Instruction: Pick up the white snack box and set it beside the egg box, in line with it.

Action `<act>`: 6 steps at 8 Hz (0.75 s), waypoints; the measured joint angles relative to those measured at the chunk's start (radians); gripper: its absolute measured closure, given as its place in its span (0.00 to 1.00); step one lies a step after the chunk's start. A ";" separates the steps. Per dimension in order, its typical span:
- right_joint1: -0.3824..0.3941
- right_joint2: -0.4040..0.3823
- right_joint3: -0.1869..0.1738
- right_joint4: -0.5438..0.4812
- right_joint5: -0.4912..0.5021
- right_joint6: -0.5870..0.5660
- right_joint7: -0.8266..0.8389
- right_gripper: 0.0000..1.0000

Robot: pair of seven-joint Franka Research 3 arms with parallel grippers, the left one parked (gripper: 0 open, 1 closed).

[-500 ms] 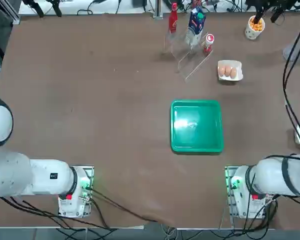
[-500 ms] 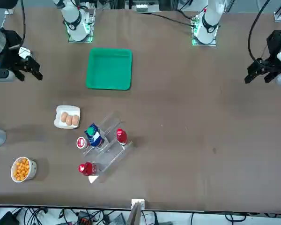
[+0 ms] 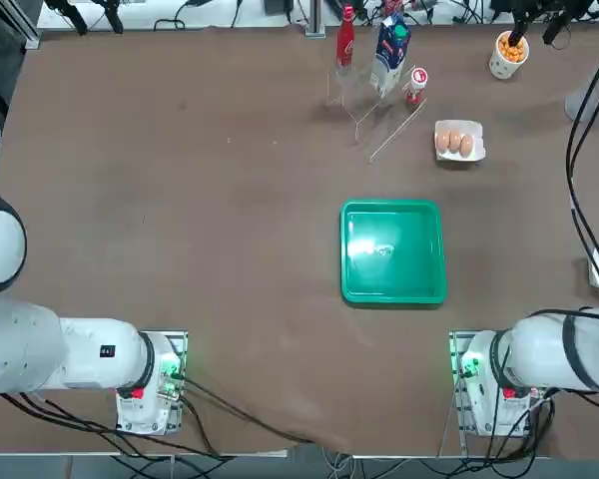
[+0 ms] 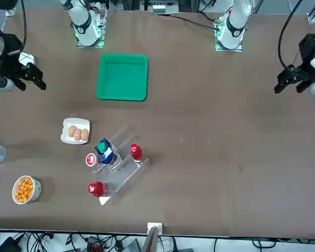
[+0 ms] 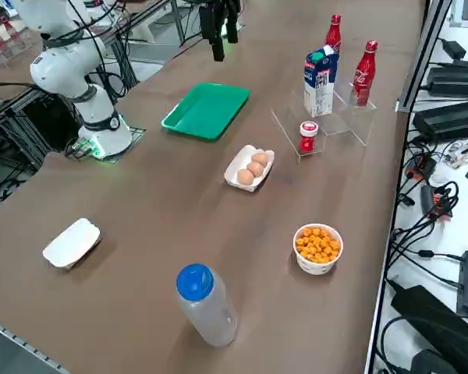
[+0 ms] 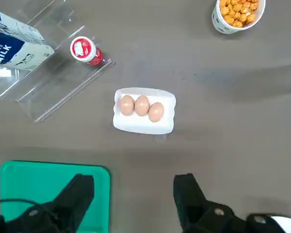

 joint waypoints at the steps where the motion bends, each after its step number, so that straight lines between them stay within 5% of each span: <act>1: -0.001 0.000 0.000 0.000 0.000 -0.009 0.000 0.00; 6: -0.017 0.001 -0.008 0.001 0.000 -0.053 -0.001 0.00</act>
